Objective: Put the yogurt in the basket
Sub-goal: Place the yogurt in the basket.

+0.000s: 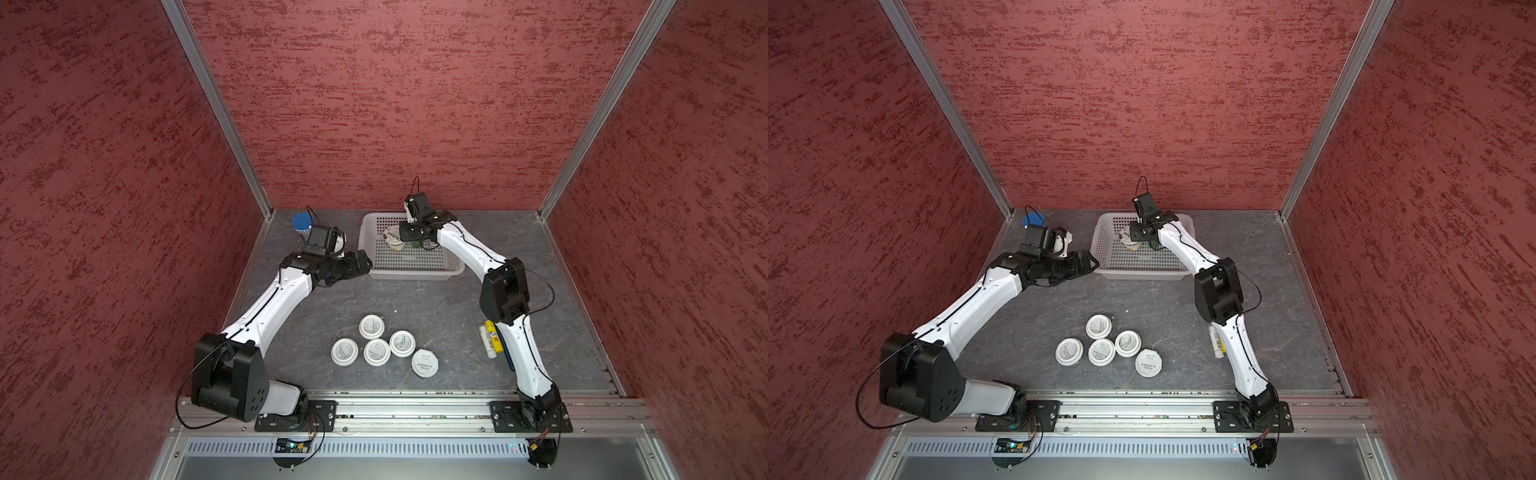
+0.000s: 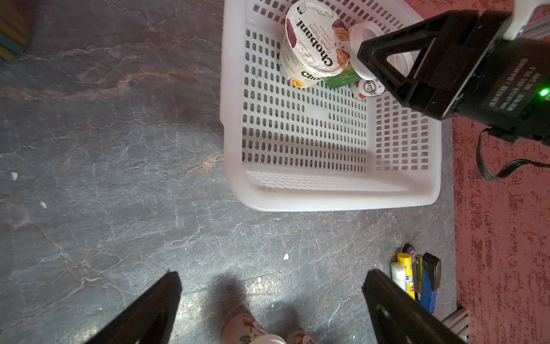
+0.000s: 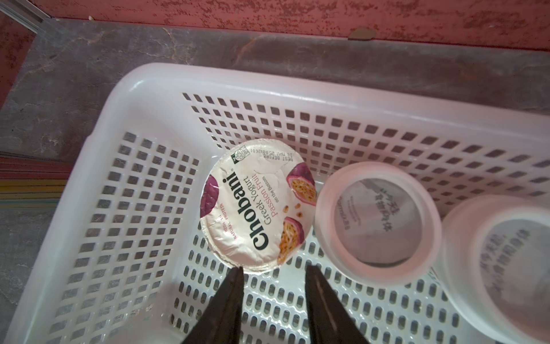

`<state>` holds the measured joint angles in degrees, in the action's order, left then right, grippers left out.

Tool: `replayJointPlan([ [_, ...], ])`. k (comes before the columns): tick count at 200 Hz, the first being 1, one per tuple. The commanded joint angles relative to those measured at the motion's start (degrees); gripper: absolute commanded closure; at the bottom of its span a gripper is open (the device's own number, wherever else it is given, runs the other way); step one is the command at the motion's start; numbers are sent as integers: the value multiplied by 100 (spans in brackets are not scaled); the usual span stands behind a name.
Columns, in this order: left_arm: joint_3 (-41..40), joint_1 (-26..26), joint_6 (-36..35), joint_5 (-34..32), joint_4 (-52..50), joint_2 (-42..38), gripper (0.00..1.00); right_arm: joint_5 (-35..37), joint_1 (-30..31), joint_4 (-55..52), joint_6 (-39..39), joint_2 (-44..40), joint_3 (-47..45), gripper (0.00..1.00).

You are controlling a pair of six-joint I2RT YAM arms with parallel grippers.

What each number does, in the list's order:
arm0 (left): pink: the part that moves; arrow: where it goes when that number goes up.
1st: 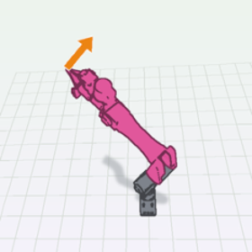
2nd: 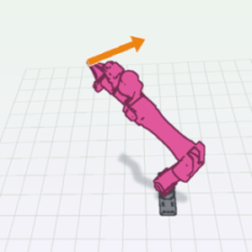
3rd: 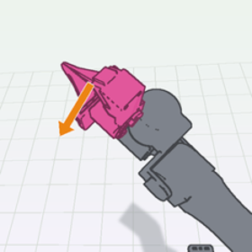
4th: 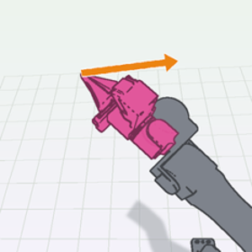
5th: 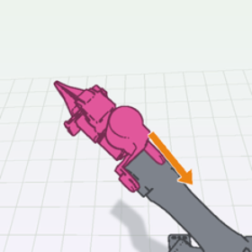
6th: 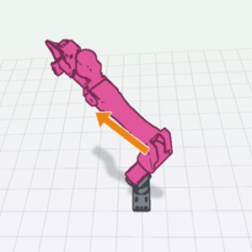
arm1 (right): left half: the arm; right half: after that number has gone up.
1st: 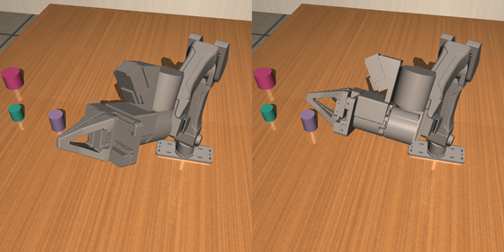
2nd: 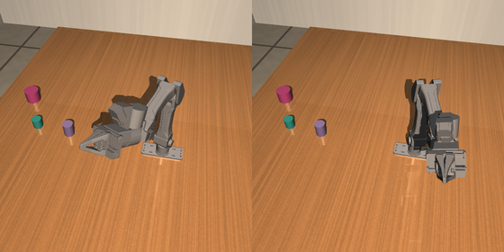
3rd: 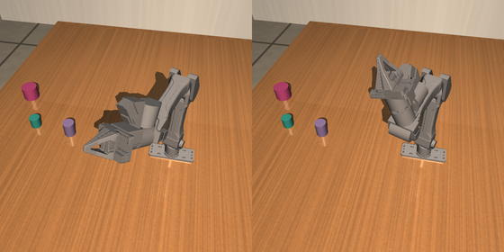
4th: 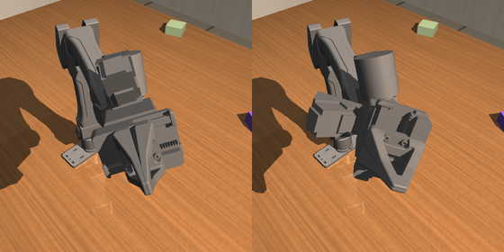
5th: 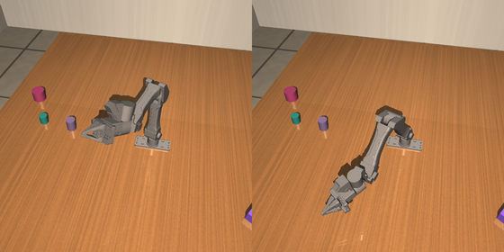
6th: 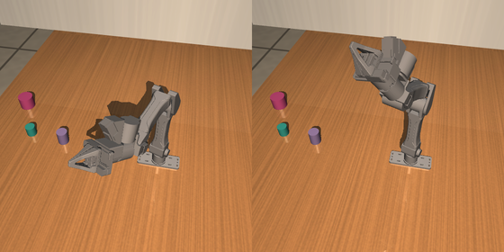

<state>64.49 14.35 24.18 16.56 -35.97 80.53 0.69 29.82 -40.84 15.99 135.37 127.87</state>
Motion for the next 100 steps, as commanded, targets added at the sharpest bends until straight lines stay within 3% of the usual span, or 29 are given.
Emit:
replayJointPlan([
  [1, -84, -20, 17, 58, 133, -2, 0, 56, 84, 78, -135, -277, -173, 63],
  [42, -98, -20, 7, 15, 116, -29, 0, -97, 103, 277, -94, -154, -313, 72],
  [100, -94, 6, 5, -63, 119, -20, 0, -205, 102, 406, -44, 69, -307, 73],
])
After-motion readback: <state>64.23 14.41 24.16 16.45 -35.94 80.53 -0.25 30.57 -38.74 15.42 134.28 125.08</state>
